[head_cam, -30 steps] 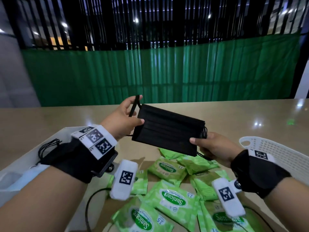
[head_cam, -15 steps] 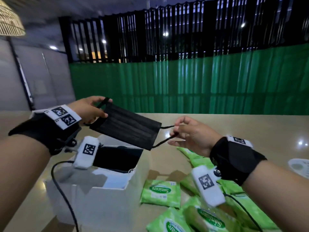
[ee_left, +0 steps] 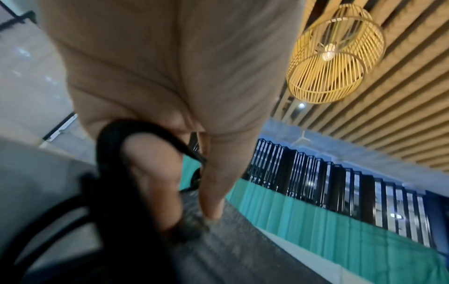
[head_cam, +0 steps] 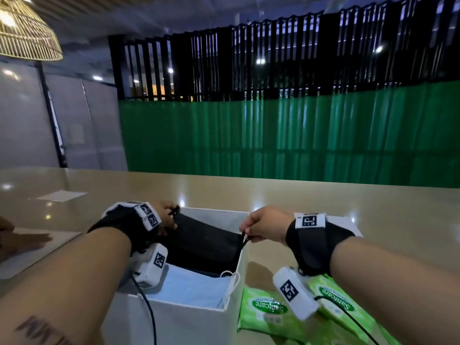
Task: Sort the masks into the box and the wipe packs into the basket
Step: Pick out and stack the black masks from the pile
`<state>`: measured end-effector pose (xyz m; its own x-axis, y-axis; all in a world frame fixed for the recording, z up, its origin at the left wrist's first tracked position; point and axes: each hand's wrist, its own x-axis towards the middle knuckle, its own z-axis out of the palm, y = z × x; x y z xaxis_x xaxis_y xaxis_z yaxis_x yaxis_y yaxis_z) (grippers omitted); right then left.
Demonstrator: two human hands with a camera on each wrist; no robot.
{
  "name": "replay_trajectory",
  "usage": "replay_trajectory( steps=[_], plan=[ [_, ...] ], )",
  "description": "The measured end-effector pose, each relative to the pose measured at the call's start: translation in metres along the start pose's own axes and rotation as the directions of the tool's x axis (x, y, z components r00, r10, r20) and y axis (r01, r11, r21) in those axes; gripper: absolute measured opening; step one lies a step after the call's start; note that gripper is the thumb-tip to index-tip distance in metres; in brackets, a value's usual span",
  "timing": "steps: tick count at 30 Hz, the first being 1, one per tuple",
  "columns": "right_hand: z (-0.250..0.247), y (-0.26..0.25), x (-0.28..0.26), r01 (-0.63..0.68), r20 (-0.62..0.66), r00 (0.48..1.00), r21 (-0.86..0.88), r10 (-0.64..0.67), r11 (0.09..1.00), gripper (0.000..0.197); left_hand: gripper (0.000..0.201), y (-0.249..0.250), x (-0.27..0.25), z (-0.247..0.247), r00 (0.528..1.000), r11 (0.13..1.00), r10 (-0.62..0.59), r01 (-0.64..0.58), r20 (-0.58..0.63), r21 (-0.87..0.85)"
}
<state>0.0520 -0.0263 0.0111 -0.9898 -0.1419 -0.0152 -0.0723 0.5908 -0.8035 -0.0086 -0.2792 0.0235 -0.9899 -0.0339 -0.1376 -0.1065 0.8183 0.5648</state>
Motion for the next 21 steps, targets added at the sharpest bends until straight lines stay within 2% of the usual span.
replay_trajectory(
  steps=[2, 5, 9, 12, 14, 15, 16, 18, 20, 21],
  plan=[
    [0.002, 0.0, -0.002, 0.023, 0.009, 1.0, -0.245, -0.021, 0.969, 0.016, 0.053, -0.002, 0.005, 0.009, 0.996, 0.997, -0.046, 0.041, 0.082, 0.064],
    [0.006, 0.003, -0.006, 0.094, 0.088, 0.995, -0.517, -0.056, 0.851, 0.031, 0.05, -0.003, 0.003, 0.015, 0.99, 0.927, -0.093, 0.046, 0.11, 0.373],
    [0.011, 0.007, -0.013, 0.242, 0.258, 0.961, -0.598, -0.102, 0.764, 0.042, 0.047, 0.003, 0.0, 0.013, 0.995, 0.879, -0.074, 0.037, 0.061, 0.475],
    [0.008, 0.009, -0.017, 0.335, 0.296, 0.937, -0.606, -0.187, 0.721, 0.046, 0.04, 0.01, -0.001, 0.01, 1.0, 0.803, -0.022, 0.019, -0.004, 0.596],
    [0.006, 0.01, -0.019, 0.394, 0.311, 0.917, -0.603, -0.251, 0.693, 0.046, 0.03, 0.017, -0.004, 0.014, 0.997, 0.79, 0.045, 0.006, -0.068, 0.614],
    [0.006, 0.011, -0.02, 0.419, 0.327, 0.906, -0.606, -0.268, 0.676, 0.045, 0.032, 0.022, -0.006, 0.015, 0.995, 0.781, 0.079, -0.024, -0.061, 0.624],
    [0.006, 0.012, -0.02, 0.438, 0.35, 0.897, -0.613, -0.27, 0.658, 0.043, 0.037, 0.025, -0.007, 0.017, 0.996, 0.771, 0.091, -0.06, -0.016, 0.634],
    [0.007, 0.013, -0.019, 0.446, 0.4, 0.888, -0.631, -0.226, 0.635, 0.041, 0.045, 0.034, -0.014, 0.019, 0.991, 0.781, 0.023, -0.102, 0.135, 0.616],
    [0.009, 0.014, -0.018, 0.438, 0.43, 0.885, -0.639, -0.179, 0.632, 0.043, 0.051, 0.039, -0.016, 0.021, 0.955, 0.786, -0.107, -0.088, 0.275, 0.612],
    [0.01, 0.014, -0.017, 0.441, 0.438, 0.882, -0.636, -0.175, 0.633, 0.043, 0.058, 0.039, -0.015, 0.022, 0.935, 0.739, -0.153, -0.106, 0.32, 0.665]
  ],
)
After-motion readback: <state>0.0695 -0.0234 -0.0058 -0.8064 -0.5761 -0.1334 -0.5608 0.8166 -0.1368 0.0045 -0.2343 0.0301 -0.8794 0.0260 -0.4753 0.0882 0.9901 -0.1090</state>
